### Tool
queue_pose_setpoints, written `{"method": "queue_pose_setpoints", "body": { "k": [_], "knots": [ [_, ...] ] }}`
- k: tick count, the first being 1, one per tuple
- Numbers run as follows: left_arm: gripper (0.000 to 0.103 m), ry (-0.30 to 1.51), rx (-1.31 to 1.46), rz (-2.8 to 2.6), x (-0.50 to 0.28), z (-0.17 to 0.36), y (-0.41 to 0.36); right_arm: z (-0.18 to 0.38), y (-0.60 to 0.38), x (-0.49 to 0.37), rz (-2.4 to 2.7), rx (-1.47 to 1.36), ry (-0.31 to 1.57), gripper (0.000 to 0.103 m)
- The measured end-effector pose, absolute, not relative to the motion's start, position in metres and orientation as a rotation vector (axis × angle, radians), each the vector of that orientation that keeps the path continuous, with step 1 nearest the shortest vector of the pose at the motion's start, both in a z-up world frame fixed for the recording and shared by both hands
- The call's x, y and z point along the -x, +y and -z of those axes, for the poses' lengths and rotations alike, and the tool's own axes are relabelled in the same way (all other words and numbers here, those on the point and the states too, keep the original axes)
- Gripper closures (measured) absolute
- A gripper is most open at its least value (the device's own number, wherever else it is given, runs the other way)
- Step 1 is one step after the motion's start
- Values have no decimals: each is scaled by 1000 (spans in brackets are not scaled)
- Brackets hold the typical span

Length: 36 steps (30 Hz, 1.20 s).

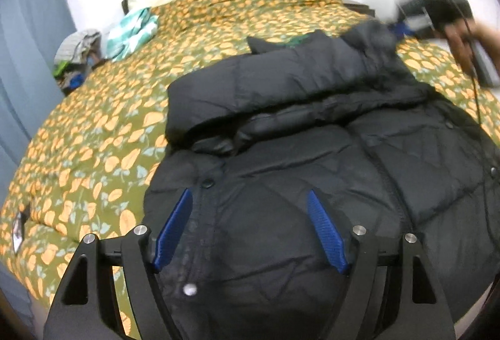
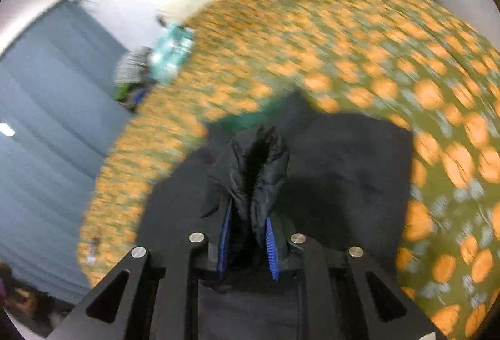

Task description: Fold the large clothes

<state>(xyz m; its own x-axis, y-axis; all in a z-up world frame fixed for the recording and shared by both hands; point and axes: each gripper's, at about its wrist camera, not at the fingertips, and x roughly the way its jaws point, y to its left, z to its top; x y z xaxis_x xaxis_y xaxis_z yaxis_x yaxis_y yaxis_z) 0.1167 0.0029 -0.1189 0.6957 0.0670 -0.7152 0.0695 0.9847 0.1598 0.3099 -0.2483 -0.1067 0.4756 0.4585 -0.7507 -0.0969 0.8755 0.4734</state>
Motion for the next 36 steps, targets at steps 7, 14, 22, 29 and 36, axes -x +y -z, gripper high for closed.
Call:
{"method": "queue_pose_setpoints", "body": {
  "k": [7, 14, 22, 29, 36],
  "knots": [
    [20, 821, -98, -2, -158, 105, 44, 155, -263, -283, -220, -308, 1090, 52],
    [18, 817, 63, -100, -247, 105, 97, 60, -245, -239, -132, -71, 751, 47],
    [16, 977, 86, -124, -288, 175, 103, 104, -150, -265, -416, 53, 856, 47],
    [7, 1053, 230, -94, -287, 199, 120, 166, -145, -273, -387, 42, 998, 47],
    [14, 943, 223, -94, -276, 139, 114, 175, -147, -270, -395, 6, 1005, 47]
  ]
}}
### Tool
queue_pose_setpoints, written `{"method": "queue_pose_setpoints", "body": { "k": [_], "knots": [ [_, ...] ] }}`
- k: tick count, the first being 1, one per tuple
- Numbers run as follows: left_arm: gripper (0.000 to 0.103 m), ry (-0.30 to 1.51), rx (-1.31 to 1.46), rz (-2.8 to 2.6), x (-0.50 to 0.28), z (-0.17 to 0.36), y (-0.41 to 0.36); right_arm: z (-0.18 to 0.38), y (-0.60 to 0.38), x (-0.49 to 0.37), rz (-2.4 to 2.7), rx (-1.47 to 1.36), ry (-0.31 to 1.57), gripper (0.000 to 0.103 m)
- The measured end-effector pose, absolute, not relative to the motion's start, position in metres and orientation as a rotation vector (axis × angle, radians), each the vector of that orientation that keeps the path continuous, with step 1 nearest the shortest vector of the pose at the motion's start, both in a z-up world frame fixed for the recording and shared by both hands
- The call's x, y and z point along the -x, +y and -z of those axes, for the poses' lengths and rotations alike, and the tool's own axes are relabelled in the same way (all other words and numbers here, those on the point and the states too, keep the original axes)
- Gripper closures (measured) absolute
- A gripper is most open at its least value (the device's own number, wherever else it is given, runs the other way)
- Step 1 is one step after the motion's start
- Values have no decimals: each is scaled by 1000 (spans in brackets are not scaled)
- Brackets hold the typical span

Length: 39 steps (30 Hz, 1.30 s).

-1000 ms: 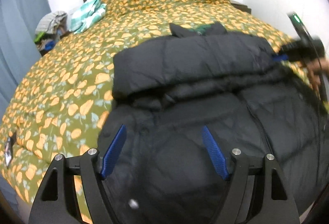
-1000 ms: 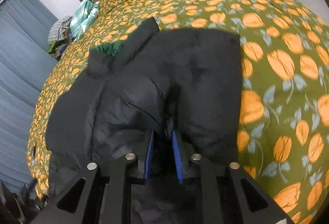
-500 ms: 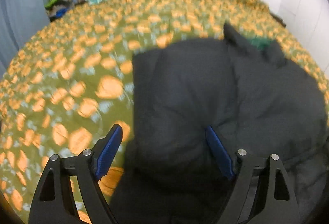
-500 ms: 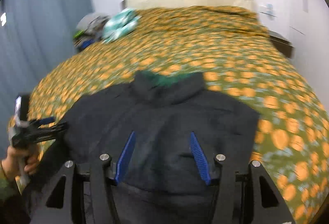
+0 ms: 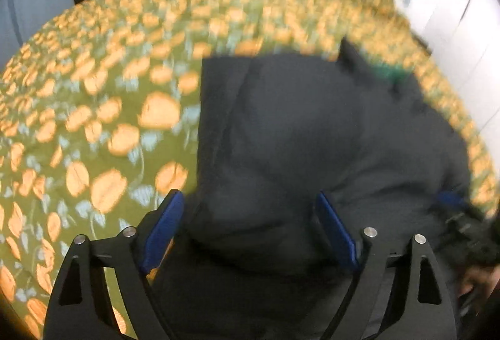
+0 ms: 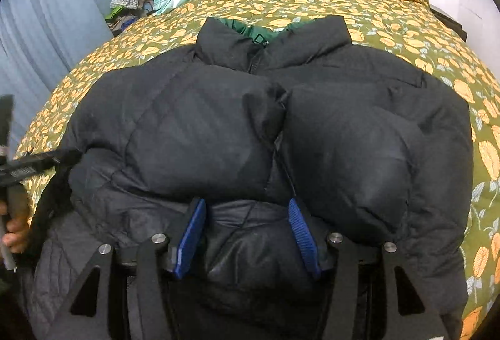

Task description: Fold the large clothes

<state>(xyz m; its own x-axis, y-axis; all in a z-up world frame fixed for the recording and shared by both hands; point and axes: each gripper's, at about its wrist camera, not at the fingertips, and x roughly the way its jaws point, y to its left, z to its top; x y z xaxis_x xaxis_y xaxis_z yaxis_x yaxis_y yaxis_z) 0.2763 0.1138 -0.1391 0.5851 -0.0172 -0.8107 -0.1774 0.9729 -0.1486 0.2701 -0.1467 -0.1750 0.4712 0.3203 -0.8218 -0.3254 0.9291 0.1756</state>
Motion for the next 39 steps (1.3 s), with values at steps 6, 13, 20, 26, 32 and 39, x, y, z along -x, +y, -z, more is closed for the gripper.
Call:
{"method": "queue_pose_setpoints", "body": {
  "k": [6, 13, 20, 26, 32, 39],
  "knots": [
    [10, 964, 236, -93, -317, 139, 111, 177, -144, -273, -392, 6, 997, 47],
    [0, 1165, 460, -53, -343, 214, 137, 178, -144, -269, -392, 13, 987, 47],
    [7, 1065, 293, -78, -337, 168, 120, 181, -147, -268, -392, 1, 975, 47],
    [4, 1051, 326, -84, -354, 167, 123, 181, -148, -268, -391, 0, 973, 47],
    [1, 1107, 335, -69, -356, 191, 125, 181, -147, -268, -389, 6, 972, 47],
    [3, 1026, 350, -23, -303, 166, 122, 181, -147, -268, -387, 7, 965, 47]
  ]
}}
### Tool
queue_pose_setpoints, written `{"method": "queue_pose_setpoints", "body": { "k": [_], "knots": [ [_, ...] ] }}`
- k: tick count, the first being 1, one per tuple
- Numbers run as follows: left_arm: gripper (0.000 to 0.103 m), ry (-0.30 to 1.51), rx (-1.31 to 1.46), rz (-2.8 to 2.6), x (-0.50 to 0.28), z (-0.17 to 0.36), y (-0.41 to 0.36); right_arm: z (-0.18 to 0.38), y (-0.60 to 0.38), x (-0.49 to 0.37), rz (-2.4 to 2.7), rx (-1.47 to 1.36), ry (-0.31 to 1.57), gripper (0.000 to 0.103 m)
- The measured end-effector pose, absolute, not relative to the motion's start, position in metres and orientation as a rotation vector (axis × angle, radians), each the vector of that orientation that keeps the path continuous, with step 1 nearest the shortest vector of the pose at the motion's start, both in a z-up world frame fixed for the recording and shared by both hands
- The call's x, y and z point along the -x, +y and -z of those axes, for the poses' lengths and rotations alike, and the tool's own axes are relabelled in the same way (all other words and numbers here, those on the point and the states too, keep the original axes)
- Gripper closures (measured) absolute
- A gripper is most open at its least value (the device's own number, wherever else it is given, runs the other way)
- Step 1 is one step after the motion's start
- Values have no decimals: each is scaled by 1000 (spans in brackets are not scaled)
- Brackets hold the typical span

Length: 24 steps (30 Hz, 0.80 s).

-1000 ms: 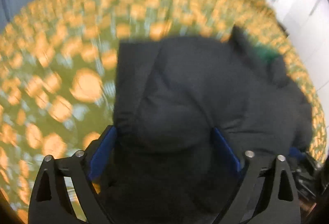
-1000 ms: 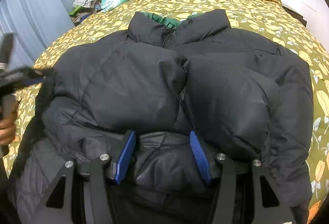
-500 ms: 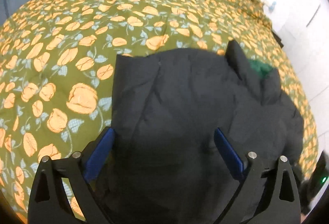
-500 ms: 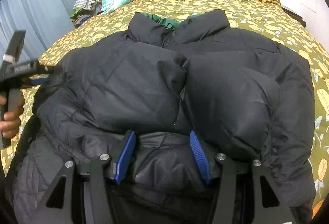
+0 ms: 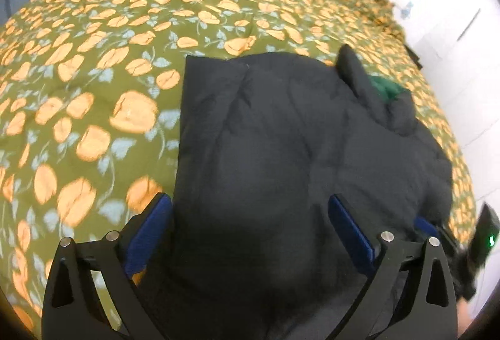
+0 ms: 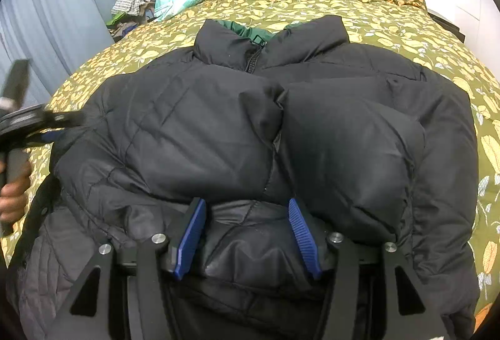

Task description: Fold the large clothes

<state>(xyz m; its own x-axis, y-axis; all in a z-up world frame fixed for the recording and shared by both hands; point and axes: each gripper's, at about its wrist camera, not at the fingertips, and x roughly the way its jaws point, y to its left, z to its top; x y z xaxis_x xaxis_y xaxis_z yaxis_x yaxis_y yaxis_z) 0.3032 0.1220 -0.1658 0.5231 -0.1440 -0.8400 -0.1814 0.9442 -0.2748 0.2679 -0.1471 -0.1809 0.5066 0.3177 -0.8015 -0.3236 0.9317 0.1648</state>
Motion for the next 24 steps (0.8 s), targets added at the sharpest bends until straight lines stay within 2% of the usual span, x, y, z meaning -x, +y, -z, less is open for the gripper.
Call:
{"method": "queue_pose_setpoints", "body": {
  "k": [4, 10, 16, 20, 24],
  "knots": [
    [1, 1105, 251, -34, -308, 198, 110, 181, -147, -267, -384, 13, 965, 47],
    [4, 1105, 223, -41, -307, 186, 107, 181, -146, -269, -379, 24, 976, 47],
    [4, 1040, 189, 20, -250, 154, 96, 162, -145, -266, -369, 52, 1012, 46],
    [4, 1022, 129, 76, -207, 146, 76, 136, -151, -235, -373, 76, 1001, 36],
    [4, 1054, 49, 129, -165, 157, 48, 123, -157, -182, -408, 125, 1014, 35]
  ]
}}
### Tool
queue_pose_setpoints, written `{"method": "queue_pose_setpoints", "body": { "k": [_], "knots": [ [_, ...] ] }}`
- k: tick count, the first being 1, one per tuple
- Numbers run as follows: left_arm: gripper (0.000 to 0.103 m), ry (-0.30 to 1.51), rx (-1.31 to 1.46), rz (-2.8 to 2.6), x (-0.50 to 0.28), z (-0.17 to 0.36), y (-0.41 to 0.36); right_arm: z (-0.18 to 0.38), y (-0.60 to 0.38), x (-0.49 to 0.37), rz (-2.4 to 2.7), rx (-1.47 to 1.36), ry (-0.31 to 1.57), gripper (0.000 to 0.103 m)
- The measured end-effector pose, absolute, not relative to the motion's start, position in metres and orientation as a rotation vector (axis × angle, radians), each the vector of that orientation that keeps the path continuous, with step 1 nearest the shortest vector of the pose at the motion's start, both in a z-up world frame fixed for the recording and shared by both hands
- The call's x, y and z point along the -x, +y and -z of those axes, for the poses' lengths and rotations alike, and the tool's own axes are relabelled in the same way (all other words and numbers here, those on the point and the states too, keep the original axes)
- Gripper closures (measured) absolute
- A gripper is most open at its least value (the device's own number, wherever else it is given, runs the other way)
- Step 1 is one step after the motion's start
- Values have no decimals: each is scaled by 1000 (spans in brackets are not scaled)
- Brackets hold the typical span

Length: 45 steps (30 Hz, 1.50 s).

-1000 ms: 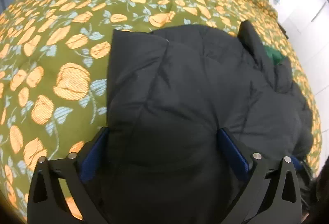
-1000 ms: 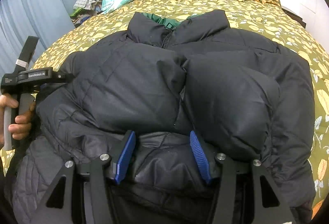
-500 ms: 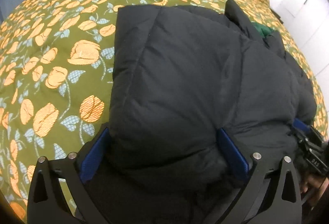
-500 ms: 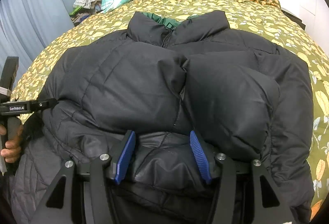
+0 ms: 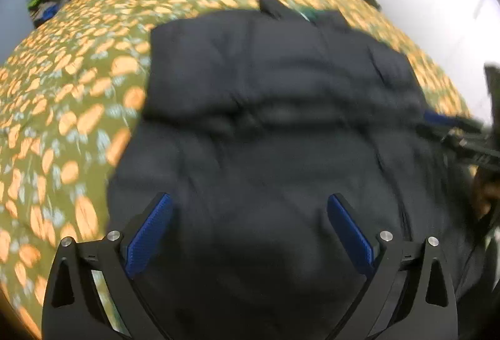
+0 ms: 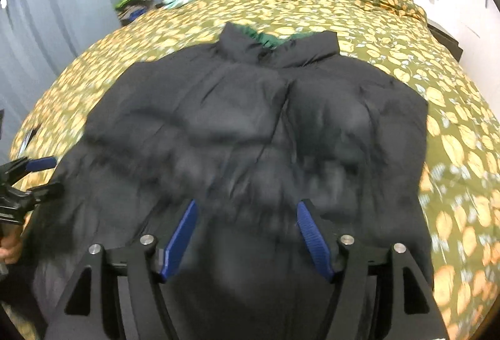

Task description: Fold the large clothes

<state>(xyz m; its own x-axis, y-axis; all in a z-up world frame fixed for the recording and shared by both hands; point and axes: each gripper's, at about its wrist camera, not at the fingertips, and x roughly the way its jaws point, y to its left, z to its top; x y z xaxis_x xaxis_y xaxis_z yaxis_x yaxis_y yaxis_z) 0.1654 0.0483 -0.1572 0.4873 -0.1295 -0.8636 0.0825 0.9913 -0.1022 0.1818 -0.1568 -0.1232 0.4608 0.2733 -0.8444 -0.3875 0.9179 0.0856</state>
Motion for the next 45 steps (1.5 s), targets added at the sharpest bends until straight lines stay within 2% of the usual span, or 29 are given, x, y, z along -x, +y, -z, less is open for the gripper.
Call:
{"method": "queue_pose_setpoints", "body": {
  "k": [7, 12, 45],
  "knots": [
    [3, 1108, -47, 181, -116, 173, 23, 134, -166, -86, -388, 196, 1060, 35],
    [2, 1132, 1, 181, -104, 181, 25, 151, -182, -51, -334, 122, 1077, 35],
    [1, 1153, -39, 179, -98, 194, 22, 167, -182, -42, -288, 91, 1069, 34]
  ]
}}
